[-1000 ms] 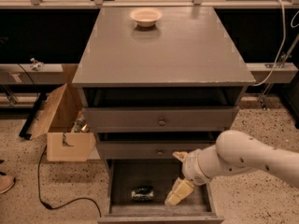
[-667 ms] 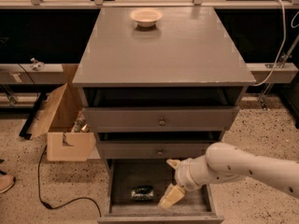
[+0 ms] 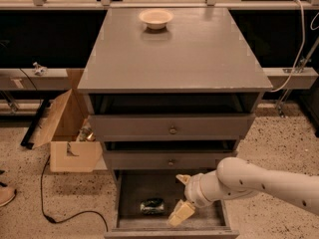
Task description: Pick green can from bottom drawer and place on counter
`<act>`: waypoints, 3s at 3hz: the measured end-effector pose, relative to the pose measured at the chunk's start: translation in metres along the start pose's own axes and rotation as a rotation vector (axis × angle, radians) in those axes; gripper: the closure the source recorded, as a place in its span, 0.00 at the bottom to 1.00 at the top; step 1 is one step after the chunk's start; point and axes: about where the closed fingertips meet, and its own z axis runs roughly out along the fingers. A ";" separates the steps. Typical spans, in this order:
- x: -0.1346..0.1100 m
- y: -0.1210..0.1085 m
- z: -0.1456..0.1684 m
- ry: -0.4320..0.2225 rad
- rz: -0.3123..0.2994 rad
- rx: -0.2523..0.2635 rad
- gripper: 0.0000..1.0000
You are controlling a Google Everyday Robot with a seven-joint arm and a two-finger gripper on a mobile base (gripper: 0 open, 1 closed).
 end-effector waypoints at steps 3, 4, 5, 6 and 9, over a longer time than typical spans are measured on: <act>0.093 -0.080 0.140 0.065 0.001 0.004 0.00; 0.106 -0.113 0.197 0.056 -0.060 0.030 0.00; 0.114 -0.130 0.225 0.058 -0.091 0.048 0.00; 0.129 -0.139 0.251 0.086 -0.099 0.055 0.00; 0.159 -0.139 0.320 0.151 -0.097 0.003 0.44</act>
Offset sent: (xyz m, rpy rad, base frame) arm 0.0771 -0.0021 -0.2171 -0.1064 0.0464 -0.0130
